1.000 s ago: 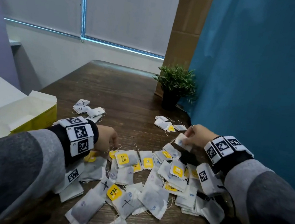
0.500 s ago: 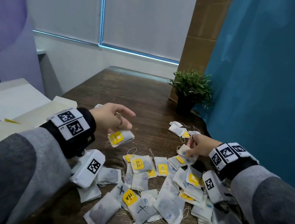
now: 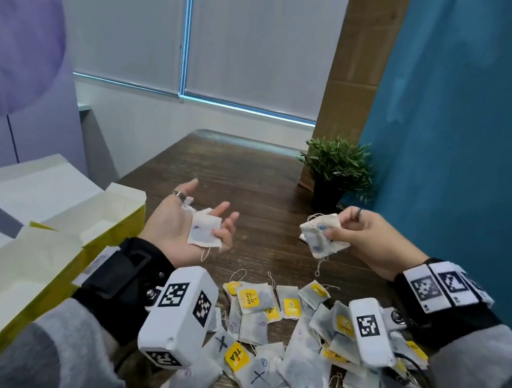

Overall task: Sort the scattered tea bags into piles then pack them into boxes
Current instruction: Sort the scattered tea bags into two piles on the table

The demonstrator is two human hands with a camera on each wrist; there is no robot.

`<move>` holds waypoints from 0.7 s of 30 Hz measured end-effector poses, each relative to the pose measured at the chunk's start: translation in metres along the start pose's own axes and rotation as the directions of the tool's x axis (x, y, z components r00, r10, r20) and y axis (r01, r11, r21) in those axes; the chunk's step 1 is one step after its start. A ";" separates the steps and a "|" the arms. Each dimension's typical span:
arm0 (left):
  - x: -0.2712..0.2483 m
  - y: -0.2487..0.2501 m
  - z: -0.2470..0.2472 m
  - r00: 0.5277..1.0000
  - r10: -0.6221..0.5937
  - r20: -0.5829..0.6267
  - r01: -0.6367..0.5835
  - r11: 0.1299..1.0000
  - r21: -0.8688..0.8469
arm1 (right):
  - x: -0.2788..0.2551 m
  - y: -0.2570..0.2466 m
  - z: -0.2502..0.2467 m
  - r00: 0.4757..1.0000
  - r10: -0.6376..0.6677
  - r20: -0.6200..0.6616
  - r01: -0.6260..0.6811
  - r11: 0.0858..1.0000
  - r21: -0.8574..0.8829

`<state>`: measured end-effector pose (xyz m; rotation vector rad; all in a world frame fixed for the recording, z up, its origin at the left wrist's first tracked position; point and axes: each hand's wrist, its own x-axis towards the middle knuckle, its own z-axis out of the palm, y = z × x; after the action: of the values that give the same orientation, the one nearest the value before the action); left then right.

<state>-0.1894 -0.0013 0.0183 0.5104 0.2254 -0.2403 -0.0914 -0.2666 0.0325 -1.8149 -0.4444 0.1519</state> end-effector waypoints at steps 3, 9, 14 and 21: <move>0.006 -0.003 -0.003 0.999 0.015 -0.034 -0.014 0.999 0.040 | -0.008 -0.011 0.011 0.998 0.011 0.065 -0.018 0.994 0.112; 0.010 -0.026 -0.002 0.993 0.112 -0.028 -0.099 0.949 0.298 | -0.013 -0.021 0.028 0.990 0.053 0.132 -0.098 0.927 0.363; 0.016 -0.050 0.004 0.966 0.192 0.171 -0.255 0.638 0.727 | -0.016 -0.020 0.053 0.986 0.053 0.161 -0.110 0.922 0.372; 0.033 -0.043 -0.015 0.962 0.250 0.106 -0.255 0.694 0.673 | -0.023 -0.011 0.072 0.988 0.085 0.131 -0.117 0.956 0.267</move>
<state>-0.1729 -0.0358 -0.0228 1.2762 0.0455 -0.0419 -0.1384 -0.2077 0.0194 -1.5600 -0.3928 0.3762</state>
